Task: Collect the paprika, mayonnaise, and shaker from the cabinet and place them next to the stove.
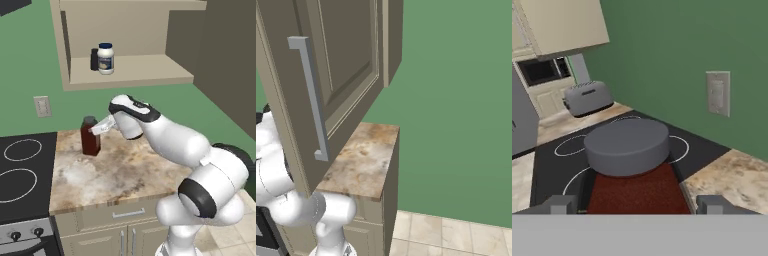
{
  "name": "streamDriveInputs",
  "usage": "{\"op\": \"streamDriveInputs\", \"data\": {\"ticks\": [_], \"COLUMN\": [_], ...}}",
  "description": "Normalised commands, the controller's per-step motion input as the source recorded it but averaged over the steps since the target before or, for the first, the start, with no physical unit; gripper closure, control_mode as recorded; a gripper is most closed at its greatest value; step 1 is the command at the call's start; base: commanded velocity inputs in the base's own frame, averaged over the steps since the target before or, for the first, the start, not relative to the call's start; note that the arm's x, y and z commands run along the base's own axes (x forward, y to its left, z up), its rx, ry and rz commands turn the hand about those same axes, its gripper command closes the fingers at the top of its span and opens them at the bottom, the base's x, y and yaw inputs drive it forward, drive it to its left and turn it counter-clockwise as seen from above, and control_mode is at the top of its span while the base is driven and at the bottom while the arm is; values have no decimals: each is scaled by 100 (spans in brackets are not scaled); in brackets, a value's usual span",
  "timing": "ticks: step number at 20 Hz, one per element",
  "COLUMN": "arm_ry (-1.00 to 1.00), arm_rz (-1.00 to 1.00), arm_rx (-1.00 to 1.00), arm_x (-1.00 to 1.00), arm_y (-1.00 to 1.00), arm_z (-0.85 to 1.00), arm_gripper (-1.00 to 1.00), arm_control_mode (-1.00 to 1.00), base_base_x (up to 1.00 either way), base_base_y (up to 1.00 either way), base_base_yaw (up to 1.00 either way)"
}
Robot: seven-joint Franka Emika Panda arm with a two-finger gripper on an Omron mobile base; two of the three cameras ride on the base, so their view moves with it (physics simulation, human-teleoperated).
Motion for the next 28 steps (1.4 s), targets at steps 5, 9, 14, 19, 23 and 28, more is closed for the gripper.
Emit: {"op": "streamDriveInputs", "data": {"ticks": [5,9,14,19,23,28], "arm_ry": [0,0,0,0,0,0], "arm_rz": [5,4,1,0,0,0], "arm_rx": [0,0,0,-1,-2,-3], "arm_x": [48,47,44,52,48,27], "arm_y": [39,37,32,32,33,23], "arm_z": [-45,-44,-28,-26,-33,-30], "arm_gripper": [100,100,100,100,100,100], "arm_control_mode": [-100,-100,-100,-100,-100,-100], "base_base_x": [0,0,0,0,0,0], "base_base_y": [0,0,0,0,0,0], "base_base_yaw": [0,0,0,0,0,0]}}
